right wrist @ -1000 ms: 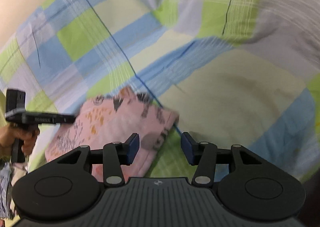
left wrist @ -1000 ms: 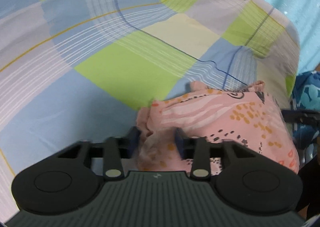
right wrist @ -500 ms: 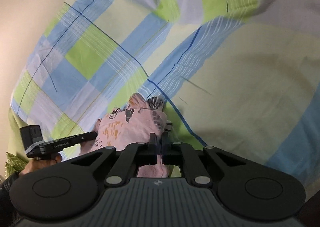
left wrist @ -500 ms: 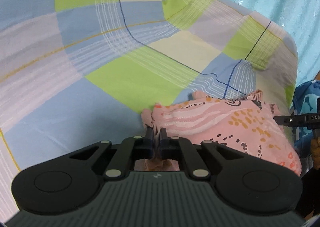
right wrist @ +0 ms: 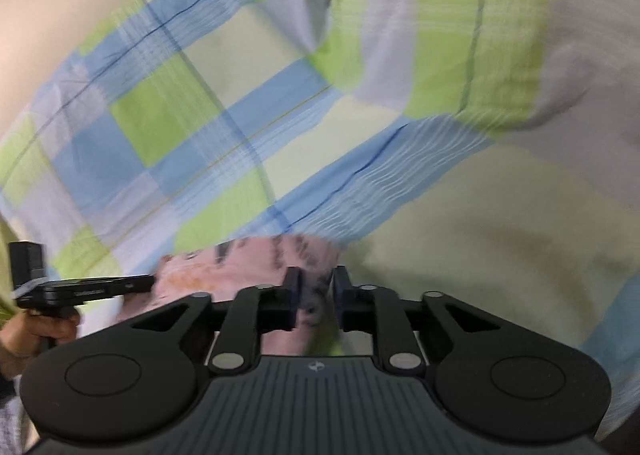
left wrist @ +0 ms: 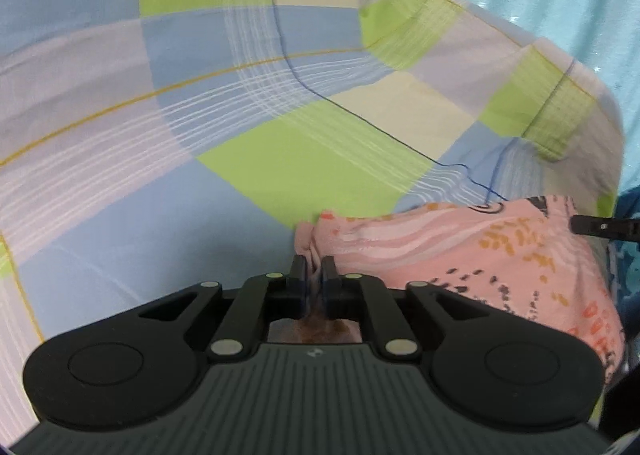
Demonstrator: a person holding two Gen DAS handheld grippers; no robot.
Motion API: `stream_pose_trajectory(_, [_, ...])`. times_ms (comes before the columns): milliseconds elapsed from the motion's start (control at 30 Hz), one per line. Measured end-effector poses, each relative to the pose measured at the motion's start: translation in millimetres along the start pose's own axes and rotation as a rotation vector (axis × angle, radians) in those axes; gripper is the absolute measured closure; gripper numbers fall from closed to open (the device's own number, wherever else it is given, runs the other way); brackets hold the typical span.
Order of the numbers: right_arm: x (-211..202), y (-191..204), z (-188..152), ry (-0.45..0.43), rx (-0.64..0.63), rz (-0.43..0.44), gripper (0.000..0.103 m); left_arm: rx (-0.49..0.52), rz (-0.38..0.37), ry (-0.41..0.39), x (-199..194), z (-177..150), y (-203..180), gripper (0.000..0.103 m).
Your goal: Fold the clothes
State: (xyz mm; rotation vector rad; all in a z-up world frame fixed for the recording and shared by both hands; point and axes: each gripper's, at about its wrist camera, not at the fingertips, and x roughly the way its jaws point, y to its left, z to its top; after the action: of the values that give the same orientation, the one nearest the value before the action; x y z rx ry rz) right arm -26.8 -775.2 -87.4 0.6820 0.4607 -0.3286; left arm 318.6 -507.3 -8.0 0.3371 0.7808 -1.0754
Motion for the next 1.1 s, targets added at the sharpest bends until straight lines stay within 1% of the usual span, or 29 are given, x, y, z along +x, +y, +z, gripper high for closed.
stream_pose_trajectory(33, [-6, -2, 2, -0.012, 0.0, -0.028, 0.074, -0.009, 0.018, 0.0, -3, 0, 3, 0.089])
stream_pose_trajectory(67, [-13, -4, 4, -0.021, 0.002, -0.052, 0.074, -0.011, 0.042, -0.002, -7, 0, 7, 0.089])
stream_pose_trajectory(133, [-27, -4, 6, -0.021, 0.002, -0.063, 0.073, 0.012, 0.068, -0.012, -20, -1, 10, 0.09])
stream_pose_trajectory(167, [-37, 0, 4, -0.015, -0.002, -0.055, 0.072, 0.032, 0.076, -0.022, -29, -3, 10, 0.09])
stream_pose_trajectory(200, [-47, 6, 0, -0.004, -0.012, -0.038, 0.069, 0.052, 0.084, -0.033, -38, -4, 10, 0.09])
stream_pose_trajectory(233, [-57, 12, -6, 0.015, -0.022, -0.016, 0.065, 0.093, 0.086, -0.048, -49, -7, 5, 0.09])
stream_pose_trajectory(267, [-67, 20, -13, 0.04, -0.04, 0.007, 0.063, 0.153, 0.086, -0.062, -62, -12, -3, 0.09])
stream_pose_trajectory(300, [-75, 29, -22, 0.067, -0.077, 0.028, 0.061, 0.228, 0.088, -0.073, -72, -19, -13, 0.09])
stream_pose_trajectory(333, [-81, 40, -32, 0.093, -0.136, 0.04, 0.059, 0.316, 0.091, -0.082, -81, -28, -25, 0.086])
stream_pose_trajectory(367, [-86, 52, -42, 0.115, -0.216, 0.04, 0.058, 0.434, 0.1, -0.094, -91, -40, -40, 0.078])
stream_pose_trajectory(433, [-93, 79, -64, 0.15, -0.39, 0.028, 0.055, 0.672, 0.112, -0.113, -107, -69, -68, 0.069])
stream_pose_trajectory(500, [-98, 106, -86, 0.16, -0.592, 0.002, 0.055, 0.898, 0.114, -0.127, -120, -99, -93, 0.067])
stream_pose_trajectory(533, [-98, 117, -97, 0.164, -0.691, -0.014, 0.055, 1.011, 0.115, -0.133, -127, -115, -105, 0.062])
stream_pose_trajectory(600, [-96, 134, -116, 0.179, -0.844, -0.04, 0.056, 1.195, 0.135, -0.118, -127, -142, -120, 0.058])
stream_pose_trajectory(633, [-93, 140, -123, 0.185, -0.894, -0.051, 0.06, 1.282, 0.148, -0.103, -123, -155, -126, 0.057])
stream_pose_trajectory(667, [-89, 145, -130, 0.183, -0.947, -0.069, 0.06, 1.33, 0.166, -0.099, -118, -163, -127, 0.057])
stream_pose_trajectory(733, [-82, 156, -140, 0.166, -1.059, -0.119, 0.06, 1.412, 0.203, -0.095, -107, -178, -129, 0.057])
stream_pose_trajectory(800, [-75, 166, -151, 0.148, -1.166, -0.166, 0.06, 1.43, 0.23, -0.125, -99, -179, -130, 0.057])
stream_pose_trajectory(867, [-67, 173, -158, 0.134, -1.258, -0.193, 0.06, 1.455, 0.257, -0.125, -89, -176, -132, 0.06])
stream_pose_trajectory(900, [-58, 177, -161, 0.145, -1.3, -0.205, 0.06, 1.475, 0.266, -0.119, -84, -175, -134, 0.062])
stream_pose_trajectory(933, [-48, 179, -165, 0.164, -1.338, -0.217, 0.06, 1.504, 0.27, -0.108, -80, -175, -136, 0.07])
stream_pose_trajectory(967, [-41, 181, -167, 0.173, -1.371, -0.229, 0.061, 1.531, 0.273, -0.086, -76, -175, -137, 0.081])
stream_pose_trajectory(1000, [-34, 181, -170, 0.174, -1.404, -0.243, 0.061, 1.558, 0.277, -0.063, -72, -175, -138, 0.085])
stream_pose_trajectory(1033, [-29, 182, -172, 0.172, -1.434, -0.254, 0.065, 1.568, 0.285, -0.041, -69, -175, -138, 0.095])
stream_pose_trajectory(1067, [-27, 182, -172, 0.172, -1.461, -0.265, 0.071, 1.559, 0.287, -0.036, -68, -173, -135, 0.097])
stream_pose_trajectory(1100, [-25, 180, -172, 0.176, -1.482, -0.277, 0.085, 1.547, 0.289, -0.033, -68, -172, -133, 0.097])
